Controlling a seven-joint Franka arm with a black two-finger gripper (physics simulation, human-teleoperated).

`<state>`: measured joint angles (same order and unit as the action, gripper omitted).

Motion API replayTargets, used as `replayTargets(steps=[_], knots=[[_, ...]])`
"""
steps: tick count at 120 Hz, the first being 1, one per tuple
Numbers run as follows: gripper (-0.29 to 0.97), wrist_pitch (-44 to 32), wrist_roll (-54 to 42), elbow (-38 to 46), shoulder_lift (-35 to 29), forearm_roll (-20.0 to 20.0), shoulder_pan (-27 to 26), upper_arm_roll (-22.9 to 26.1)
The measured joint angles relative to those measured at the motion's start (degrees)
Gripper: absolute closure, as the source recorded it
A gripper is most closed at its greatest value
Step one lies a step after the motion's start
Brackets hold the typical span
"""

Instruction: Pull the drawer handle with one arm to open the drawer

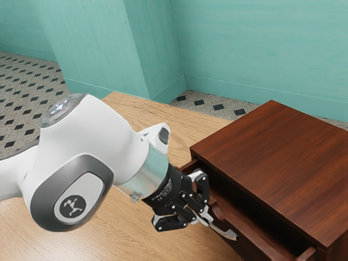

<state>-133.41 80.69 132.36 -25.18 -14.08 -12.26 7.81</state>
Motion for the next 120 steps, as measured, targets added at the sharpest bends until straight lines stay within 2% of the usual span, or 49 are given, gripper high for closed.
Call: replayTargets(steps=[120], knots=[[0.79,-0.01,1.46,11.08,-12.53,-0.94,-1.17,0.10]])
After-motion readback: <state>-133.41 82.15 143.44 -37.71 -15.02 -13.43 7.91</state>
